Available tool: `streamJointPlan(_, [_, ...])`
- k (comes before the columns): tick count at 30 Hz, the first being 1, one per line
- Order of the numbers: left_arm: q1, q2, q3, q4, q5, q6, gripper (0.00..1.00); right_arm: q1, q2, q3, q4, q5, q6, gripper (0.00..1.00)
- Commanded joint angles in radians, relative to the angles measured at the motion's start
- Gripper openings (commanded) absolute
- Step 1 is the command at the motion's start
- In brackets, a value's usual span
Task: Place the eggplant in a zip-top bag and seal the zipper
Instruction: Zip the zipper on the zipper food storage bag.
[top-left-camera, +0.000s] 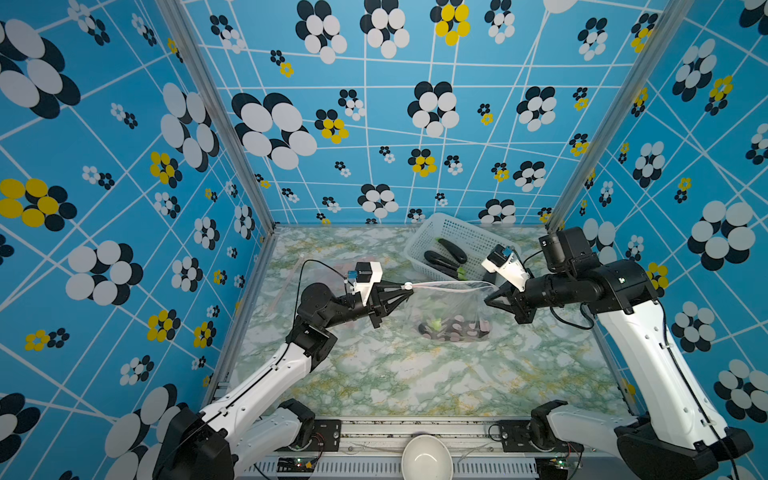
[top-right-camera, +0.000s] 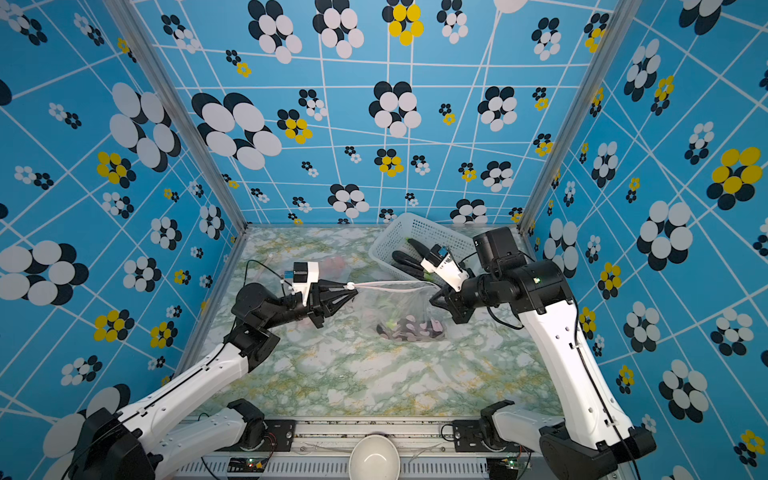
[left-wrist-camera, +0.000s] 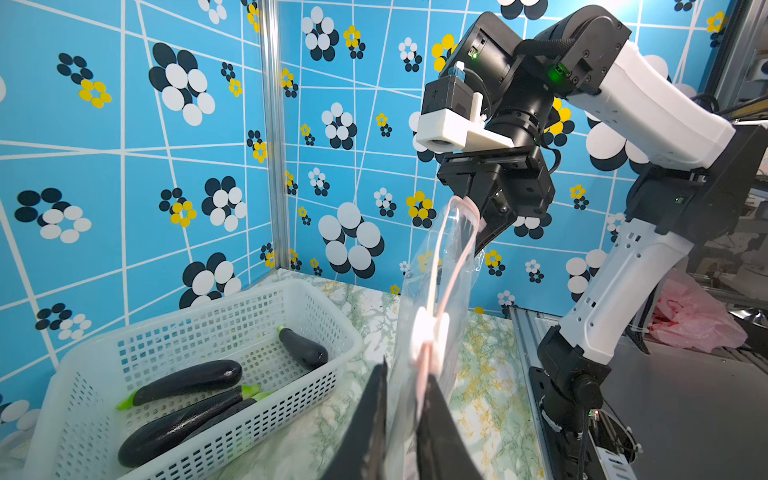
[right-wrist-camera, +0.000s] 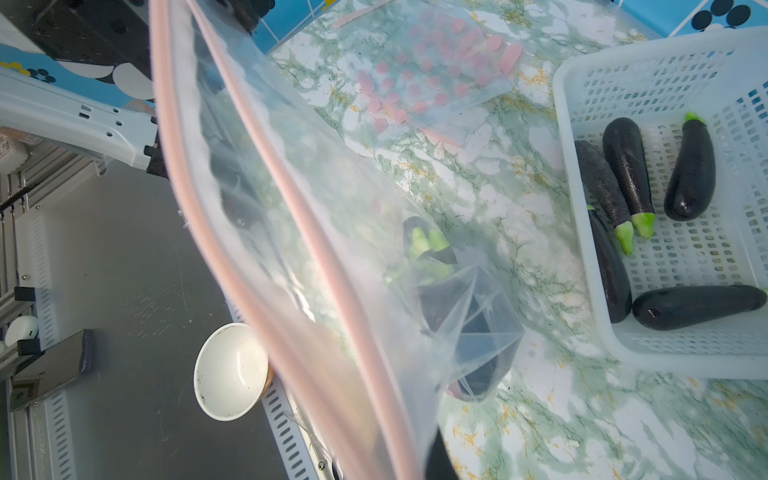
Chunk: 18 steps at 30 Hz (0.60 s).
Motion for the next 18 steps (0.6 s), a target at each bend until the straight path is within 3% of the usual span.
streamJointPlan(1, [-0.001, -0.026, 0.04, 0.0, 0.006, 0.01, 0.0, 0.008, -0.001, -0.009, 0.021, -0.017, 0.007, 0.0])
streamJointPlan(2, [0.002, -0.034, 0.055, -0.057, 0.003, 0.028, 0.0, 0.007, -0.004, -0.011, 0.024, -0.007, 0.009, 0.0])
streamJointPlan(6, [0.0, -0.07, 0.181, -0.464, 0.012, 0.224, 0.0, 0.01, -0.014, 0.003, 0.069, 0.046, 0.053, 0.34])
streamJointPlan(10, [-0.001, -0.076, 0.306, -0.81, -0.002, 0.401, 0.0, 0.058, -0.029, 0.027, 0.166, 0.082, 0.116, 0.48])
streamJointPlan(14, [0.001, -0.067, 0.379, -0.969, -0.014, 0.479, 0.0, 0.185, -0.008, 0.056, 0.282, 0.156, 0.172, 0.51])
streamJointPlan(18, [-0.001, -0.04, 0.444, -1.058, -0.038, 0.481, 0.0, 0.289, 0.028, 0.062, 0.45, 0.168, 0.24, 0.52])
